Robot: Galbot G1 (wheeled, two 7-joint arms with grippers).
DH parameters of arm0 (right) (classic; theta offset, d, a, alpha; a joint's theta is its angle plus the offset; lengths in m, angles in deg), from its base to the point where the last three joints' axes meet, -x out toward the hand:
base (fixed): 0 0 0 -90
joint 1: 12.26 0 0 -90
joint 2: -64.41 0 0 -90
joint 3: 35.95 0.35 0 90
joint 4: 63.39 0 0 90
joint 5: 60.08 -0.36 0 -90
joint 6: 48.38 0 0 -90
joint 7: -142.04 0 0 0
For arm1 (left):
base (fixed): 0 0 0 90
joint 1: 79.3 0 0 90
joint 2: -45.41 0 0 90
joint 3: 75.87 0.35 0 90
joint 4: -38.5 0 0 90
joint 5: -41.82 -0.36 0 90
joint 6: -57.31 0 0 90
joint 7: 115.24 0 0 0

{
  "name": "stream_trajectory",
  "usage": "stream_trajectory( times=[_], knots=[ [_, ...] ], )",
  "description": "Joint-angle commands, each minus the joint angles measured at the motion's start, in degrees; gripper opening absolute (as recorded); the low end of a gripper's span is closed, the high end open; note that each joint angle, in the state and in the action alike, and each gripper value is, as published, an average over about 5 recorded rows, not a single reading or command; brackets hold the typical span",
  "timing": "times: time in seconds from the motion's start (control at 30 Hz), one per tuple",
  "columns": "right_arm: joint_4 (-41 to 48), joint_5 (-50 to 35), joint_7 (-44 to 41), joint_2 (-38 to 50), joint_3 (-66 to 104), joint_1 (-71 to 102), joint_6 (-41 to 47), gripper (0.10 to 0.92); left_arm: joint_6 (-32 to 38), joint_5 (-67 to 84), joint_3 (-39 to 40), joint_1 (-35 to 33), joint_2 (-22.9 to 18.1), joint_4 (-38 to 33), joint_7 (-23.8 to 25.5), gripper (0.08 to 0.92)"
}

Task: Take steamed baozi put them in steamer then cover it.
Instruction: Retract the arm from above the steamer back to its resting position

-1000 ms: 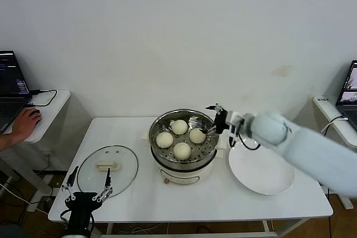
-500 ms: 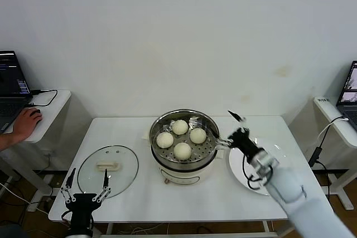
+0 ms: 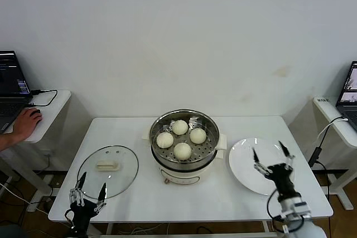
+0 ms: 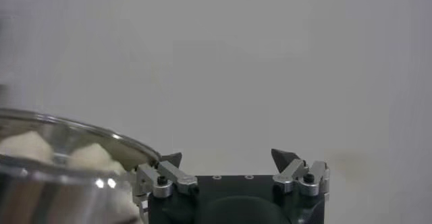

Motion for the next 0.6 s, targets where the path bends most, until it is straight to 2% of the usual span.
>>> stream_trajectory(
  times=[0.03,0.6],
  knots=[
    [-1.0,2.0,4.1,-7.6,11.5,7.5,-3.5,0.823,1.3,-25.7,-2.3,3.0,4.9,10.5,-1.0,0.823],
    [-2.1,2.7,4.8,-10.3,14.4,12.8,-6.4,0.822,2.5,-22.4,2.3,23.3,10.6,25.5,0.6,0.823]
  ],
)
